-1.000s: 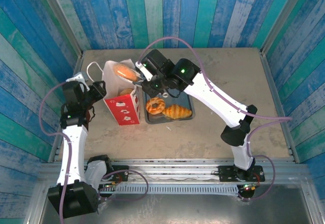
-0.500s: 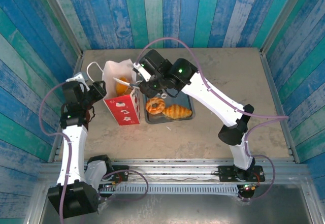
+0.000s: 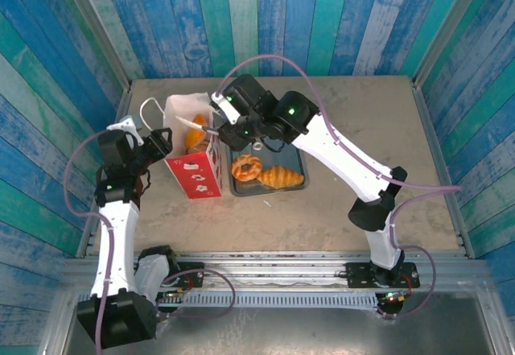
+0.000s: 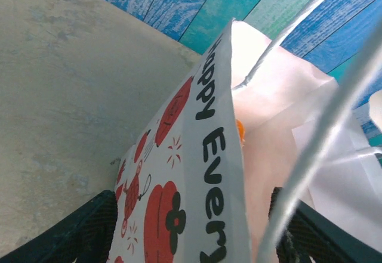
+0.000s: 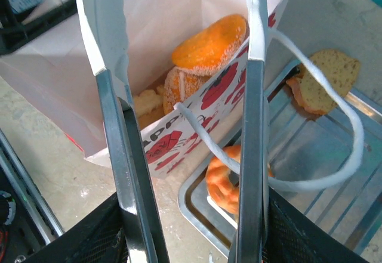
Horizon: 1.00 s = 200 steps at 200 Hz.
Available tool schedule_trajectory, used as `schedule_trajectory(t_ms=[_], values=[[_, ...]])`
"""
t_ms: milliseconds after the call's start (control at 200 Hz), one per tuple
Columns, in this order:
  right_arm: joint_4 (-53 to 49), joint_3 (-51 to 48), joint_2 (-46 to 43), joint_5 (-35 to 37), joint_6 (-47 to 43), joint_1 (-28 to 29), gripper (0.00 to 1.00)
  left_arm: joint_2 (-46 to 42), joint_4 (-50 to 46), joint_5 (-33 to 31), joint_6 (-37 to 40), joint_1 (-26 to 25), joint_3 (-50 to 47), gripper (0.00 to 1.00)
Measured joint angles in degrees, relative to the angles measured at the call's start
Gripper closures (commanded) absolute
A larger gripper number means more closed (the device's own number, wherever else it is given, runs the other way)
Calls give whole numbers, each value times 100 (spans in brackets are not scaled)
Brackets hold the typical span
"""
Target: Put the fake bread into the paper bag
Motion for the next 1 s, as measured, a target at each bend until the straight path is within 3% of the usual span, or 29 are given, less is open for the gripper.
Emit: schedule_trajectory(t_ms=[596,751,836,1002], values=[[511,-1384,-2323,37,247,-157,44,-533,-221,197,103,0,0,9],[538,-2179,-3075,-149,448,-734,44,-750,-284,195,105,0,2,6],[549,-2693,-3458,-387,566,-1261,44,-874,-348,190,111,0,9,0],[566,-3738,-3912,-815,708,-2131,45,-1128,-457,186,149,0,11,6]])
